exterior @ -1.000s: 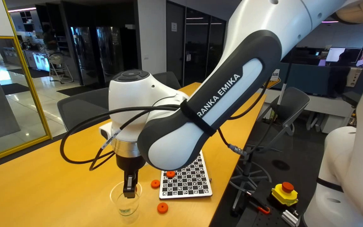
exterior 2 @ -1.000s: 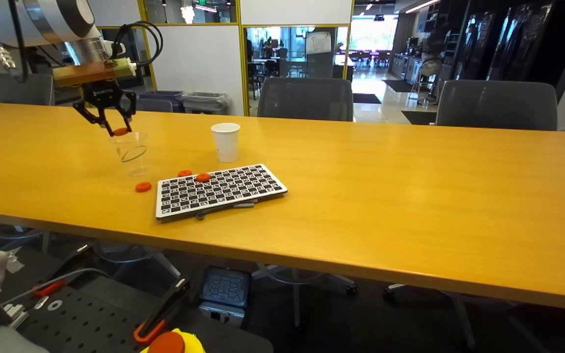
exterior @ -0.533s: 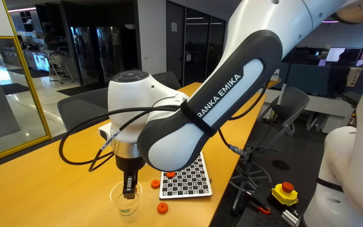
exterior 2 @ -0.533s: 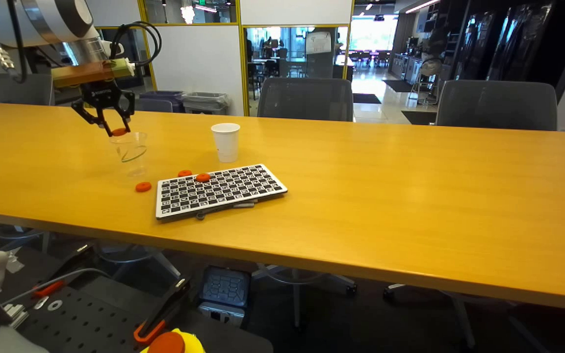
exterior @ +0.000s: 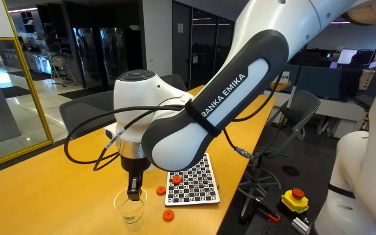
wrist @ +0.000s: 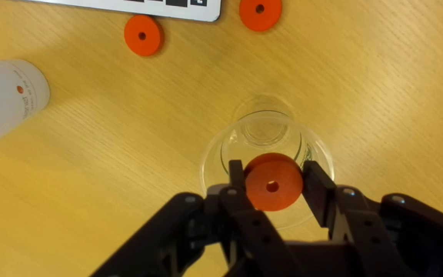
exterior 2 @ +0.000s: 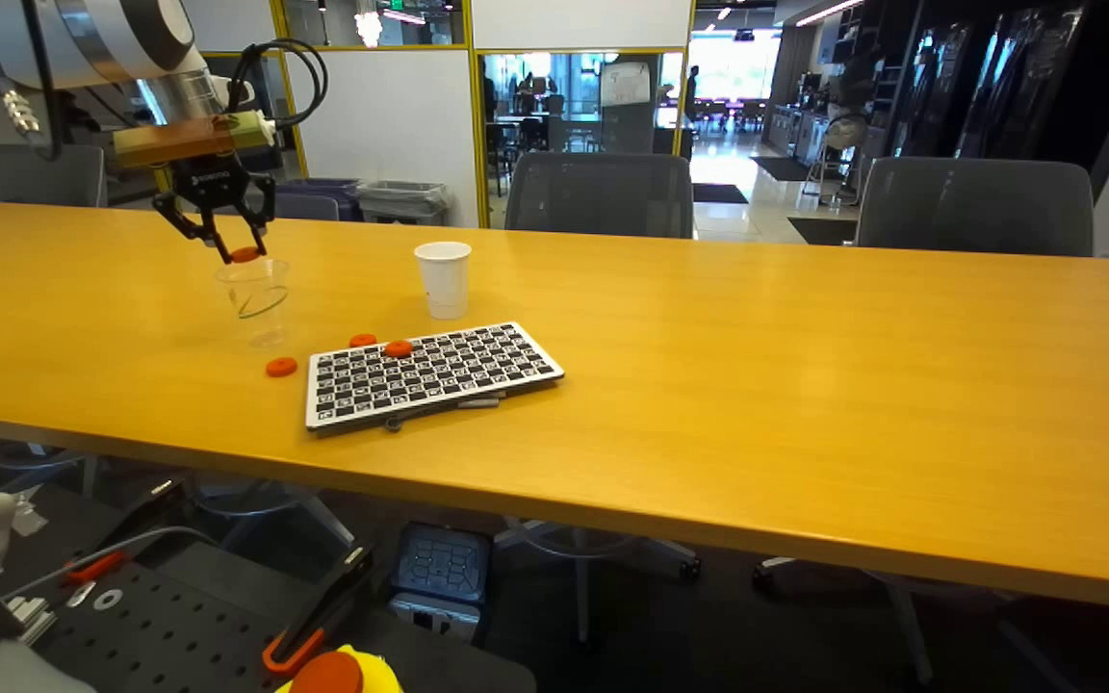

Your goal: Put the blue circle into the white cup then the orange circles inside the transparent cup.

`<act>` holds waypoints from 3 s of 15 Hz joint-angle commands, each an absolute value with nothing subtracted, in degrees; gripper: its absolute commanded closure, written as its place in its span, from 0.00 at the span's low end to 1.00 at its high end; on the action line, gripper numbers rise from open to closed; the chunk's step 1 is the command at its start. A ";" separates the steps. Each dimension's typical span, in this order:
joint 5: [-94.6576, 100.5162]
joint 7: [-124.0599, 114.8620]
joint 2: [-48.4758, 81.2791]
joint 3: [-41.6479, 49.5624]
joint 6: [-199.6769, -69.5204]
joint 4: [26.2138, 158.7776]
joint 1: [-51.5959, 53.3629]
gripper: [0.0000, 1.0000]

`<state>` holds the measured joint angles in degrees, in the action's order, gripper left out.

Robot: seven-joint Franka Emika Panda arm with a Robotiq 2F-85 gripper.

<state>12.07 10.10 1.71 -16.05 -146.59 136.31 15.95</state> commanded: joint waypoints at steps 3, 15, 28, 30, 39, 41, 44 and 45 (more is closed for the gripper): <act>10.83 11.39 1.79 -15.82 -146.30 134.90 15.55 0.15; 16.45 0.66 0.85 -10.74 -147.81 137.07 11.56 0.00; 13.15 10.58 12.81 -8.75 -154.69 135.25 7.72 0.00; 10.09 13.57 14.02 -9.35 -155.25 135.04 6.89 0.00; 2.69 21.97 17.88 -11.84 -153.90 132.64 3.64 0.00; 2.32 22.45 18.57 -12.06 -153.74 132.12 3.23 0.00; 2.07 22.83 19.46 -12.26 -153.50 131.47 2.73 0.00; 2.09 22.79 19.76 -12.26 -153.27 131.21 2.61 0.00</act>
<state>3.75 20.83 18.61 -11.22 -154.32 133.07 3.84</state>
